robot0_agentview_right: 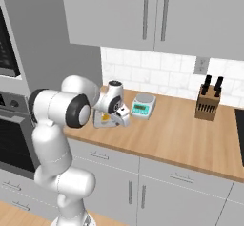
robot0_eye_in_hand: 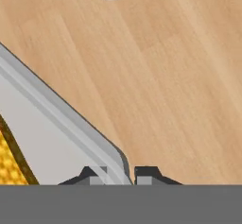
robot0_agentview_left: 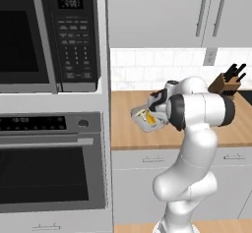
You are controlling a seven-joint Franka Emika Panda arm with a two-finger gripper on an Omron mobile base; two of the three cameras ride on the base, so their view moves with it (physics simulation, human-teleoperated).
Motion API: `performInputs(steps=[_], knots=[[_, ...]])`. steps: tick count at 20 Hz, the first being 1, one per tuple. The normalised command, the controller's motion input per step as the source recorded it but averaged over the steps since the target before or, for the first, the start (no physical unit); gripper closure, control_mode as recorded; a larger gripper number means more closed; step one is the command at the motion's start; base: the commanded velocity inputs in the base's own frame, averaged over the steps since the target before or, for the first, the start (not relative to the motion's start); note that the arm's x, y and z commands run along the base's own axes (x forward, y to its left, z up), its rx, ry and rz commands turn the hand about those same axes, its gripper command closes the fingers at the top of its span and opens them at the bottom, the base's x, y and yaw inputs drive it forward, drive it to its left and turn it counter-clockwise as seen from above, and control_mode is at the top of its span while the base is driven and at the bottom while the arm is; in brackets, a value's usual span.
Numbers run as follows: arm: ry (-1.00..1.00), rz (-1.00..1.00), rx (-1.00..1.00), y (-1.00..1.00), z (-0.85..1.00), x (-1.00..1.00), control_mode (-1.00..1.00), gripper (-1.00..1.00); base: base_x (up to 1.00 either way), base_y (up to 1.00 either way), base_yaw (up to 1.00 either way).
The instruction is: Take the meat container that has the shrimp and place it on the second highest rack of the freezer. Then take the vegetable container that has the mushroom and corn and place it on the highest rack of the freezer.
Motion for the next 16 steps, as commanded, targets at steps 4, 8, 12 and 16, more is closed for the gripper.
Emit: performInputs(steps=[4,8,12,16], knots=[[0.0,0.0,0.06,-0.29,0.39,-0.61,-1.0,1.0,0.0,0.0,0.0],[0.0,0.0,0.04,-0.15,0.63,-0.52,-1.0,1.0,0.0,0.0,0.0],[-0.02,0.0,0.03,0.0,0.74,-0.42,-1.0,1.0,0.0,0.0,0.0],[0.0,0.0,0.02,0.0,0.72,-0.48,-1.0,1.0,0.0,0.0,0.0]])
